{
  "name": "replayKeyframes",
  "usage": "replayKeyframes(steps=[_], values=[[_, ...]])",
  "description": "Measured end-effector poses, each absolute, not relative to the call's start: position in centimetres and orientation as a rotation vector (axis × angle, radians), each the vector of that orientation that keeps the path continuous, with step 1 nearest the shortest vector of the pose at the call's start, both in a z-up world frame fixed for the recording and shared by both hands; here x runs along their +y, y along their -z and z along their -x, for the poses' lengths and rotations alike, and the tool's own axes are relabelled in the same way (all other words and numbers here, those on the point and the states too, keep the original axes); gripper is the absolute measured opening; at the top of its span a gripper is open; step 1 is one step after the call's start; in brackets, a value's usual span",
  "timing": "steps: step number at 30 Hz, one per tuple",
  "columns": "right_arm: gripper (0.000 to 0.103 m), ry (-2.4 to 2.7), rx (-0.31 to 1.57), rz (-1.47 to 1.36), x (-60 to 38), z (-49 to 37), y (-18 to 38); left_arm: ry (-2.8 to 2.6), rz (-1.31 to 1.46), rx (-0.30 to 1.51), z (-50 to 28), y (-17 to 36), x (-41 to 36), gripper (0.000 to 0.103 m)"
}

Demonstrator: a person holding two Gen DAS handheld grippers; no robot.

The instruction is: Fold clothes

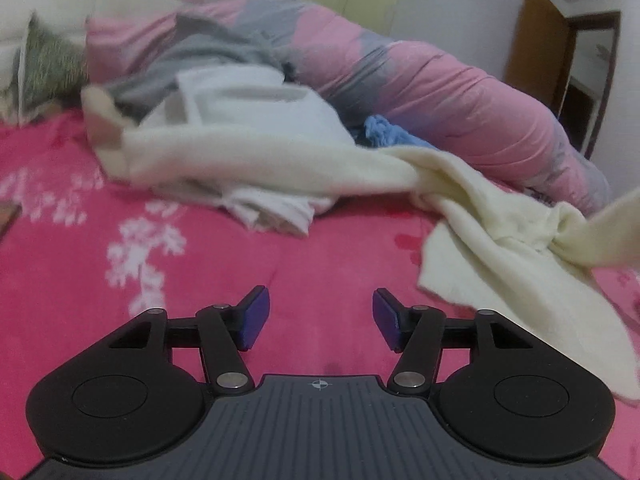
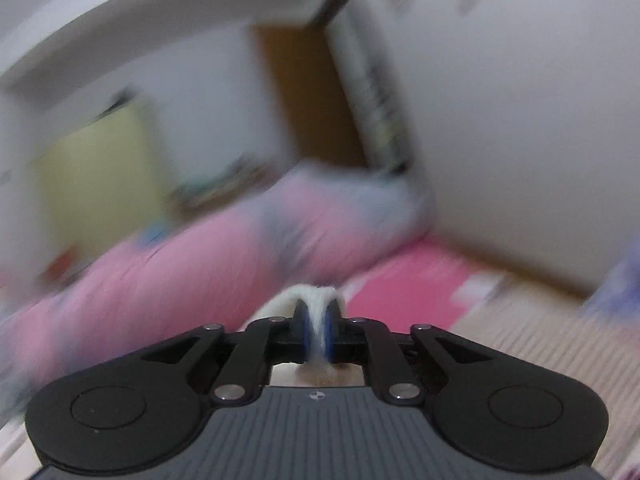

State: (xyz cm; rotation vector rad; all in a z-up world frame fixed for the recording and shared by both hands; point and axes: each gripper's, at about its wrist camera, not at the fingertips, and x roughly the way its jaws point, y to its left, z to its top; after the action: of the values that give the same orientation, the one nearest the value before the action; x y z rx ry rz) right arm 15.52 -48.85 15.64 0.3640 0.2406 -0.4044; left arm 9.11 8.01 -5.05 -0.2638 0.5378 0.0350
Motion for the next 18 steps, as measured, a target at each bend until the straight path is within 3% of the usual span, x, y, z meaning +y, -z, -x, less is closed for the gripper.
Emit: replayKeyframes(steps=[1,2,10,18], values=[[0.06,0.477,0.254,-0.367,-49.8,-16.3,-15.6,-0.033,0.269,0.543,-8.9,5.2,8.1,0.057],[0.075,0.527,0.281,-0.389,-50.6,-16.6,-14.8,-0.03,0.274,0.547,-8.7,5.3,8.2,0.057],[0.075,0.584,0.384,-0.485,-50.9,-11.7,-6.2,-0.037,0.268,0.582,-8.6,6.3,9.2,0.062],[0.075,0.252,0.488,-0.624,-46.2,-5.5,-1.4,0.003,0.284,0.605,-8.5,6.7,8.7,0.062]])
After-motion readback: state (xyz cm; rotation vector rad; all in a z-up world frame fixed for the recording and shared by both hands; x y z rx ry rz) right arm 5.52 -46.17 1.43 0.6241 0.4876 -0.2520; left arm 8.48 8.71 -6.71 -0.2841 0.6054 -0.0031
